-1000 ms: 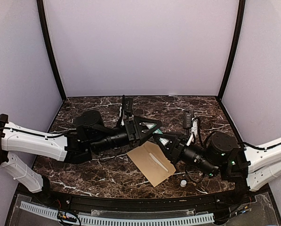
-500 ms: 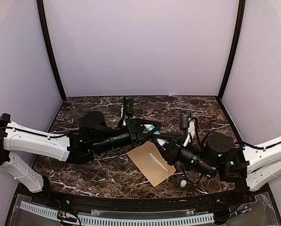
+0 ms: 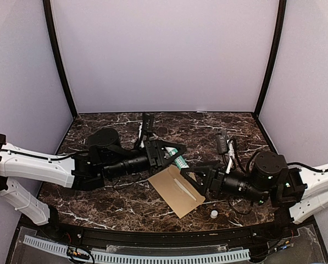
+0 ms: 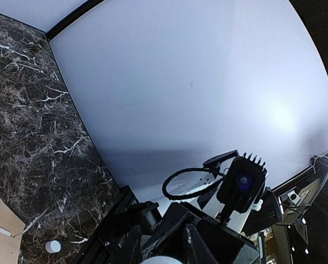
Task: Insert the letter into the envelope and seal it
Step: Paint the envelope at the center of the board.
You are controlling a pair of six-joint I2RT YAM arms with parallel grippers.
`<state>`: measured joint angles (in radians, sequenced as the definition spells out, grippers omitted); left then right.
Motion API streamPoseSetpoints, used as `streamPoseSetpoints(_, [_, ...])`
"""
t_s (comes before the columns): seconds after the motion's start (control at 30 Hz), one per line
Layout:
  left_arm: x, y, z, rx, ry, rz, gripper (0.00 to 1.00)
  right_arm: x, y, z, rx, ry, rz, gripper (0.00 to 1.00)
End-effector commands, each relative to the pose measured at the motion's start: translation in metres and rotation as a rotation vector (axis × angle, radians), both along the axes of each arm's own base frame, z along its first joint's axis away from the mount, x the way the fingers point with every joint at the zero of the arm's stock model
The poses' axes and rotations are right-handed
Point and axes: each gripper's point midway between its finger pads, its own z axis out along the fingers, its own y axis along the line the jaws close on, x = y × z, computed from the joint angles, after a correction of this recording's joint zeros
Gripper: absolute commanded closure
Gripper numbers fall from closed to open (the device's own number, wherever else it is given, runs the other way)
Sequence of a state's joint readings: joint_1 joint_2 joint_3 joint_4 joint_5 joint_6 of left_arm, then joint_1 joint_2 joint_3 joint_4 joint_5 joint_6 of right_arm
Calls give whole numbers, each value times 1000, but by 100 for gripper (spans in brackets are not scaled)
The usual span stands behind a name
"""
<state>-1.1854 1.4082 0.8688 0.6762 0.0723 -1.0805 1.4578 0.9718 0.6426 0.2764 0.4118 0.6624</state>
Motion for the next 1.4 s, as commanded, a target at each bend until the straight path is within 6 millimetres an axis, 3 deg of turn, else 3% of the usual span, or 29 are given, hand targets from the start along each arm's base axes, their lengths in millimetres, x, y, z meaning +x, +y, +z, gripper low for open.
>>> streamPoseSetpoints(0.0, [-9, -1, 17, 3, -54, -51, 100, -4, -6, -18, -32, 66, 68, 43])
streamPoseSetpoints(0.2, [-14, -8, 16, 17, -60, -93, 100, -8, -4, -12, 26, 85, 146, 52])
streamPoseSetpoints(0.47, [-18, -12, 12, 24, -53, -127, 100, -7, 6, -10, 30, 96, 166, 54])
streamPoseSetpoints(0.77, [-21, -16, 9, 36, -48, -156, 100, -3, 8, -9, 37, 96, 150, 84])
streamPoseSetpoints(0.9, [-23, -18, 7, 43, -50, -170, 99, -2, 7, -7, 52, 95, 147, 91])
streamPoseSetpoints(1.0, [-24, -20, 7, 41, -52, -177, 89, -2, 9, -7, 53, 98, 149, 94])
streamPoseSetpoints(1.17, [-23, -21, 6, 50, -53, -175, 64, -1, 13, -6, 54, 98, 150, 95])
streamPoseSetpoints(1.37, [-22, -26, 4, 54, -52, -183, 56, -1, 23, -8, 42, 103, 159, 95])
